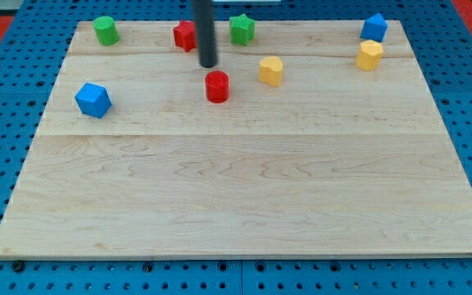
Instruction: Push the yellow heart diagonal to the yellow hexagon
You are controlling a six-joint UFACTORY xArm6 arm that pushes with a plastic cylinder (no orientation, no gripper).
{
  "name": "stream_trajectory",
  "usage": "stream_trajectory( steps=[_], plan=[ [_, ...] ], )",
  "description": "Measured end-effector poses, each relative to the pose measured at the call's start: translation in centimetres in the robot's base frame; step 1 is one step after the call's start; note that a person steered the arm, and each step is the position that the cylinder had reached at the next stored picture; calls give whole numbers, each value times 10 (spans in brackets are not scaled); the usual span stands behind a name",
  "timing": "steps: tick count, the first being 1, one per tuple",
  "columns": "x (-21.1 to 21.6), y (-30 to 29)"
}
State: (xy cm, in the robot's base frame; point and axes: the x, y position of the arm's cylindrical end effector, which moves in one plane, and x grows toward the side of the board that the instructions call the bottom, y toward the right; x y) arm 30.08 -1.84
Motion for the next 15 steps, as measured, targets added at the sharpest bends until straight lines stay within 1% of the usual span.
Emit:
stream_trajectory(
  steps=[1,2,3,4,7,8,9,10,12,13,14,15],
  plan=[
    [16,67],
    [16,129],
    [17,147],
    [13,153],
    [63,244],
    [63,239],
    [36,207],
    [23,183],
    [119,177],
    [135,192],
    [107,216],
    [81,227]
  ],
)
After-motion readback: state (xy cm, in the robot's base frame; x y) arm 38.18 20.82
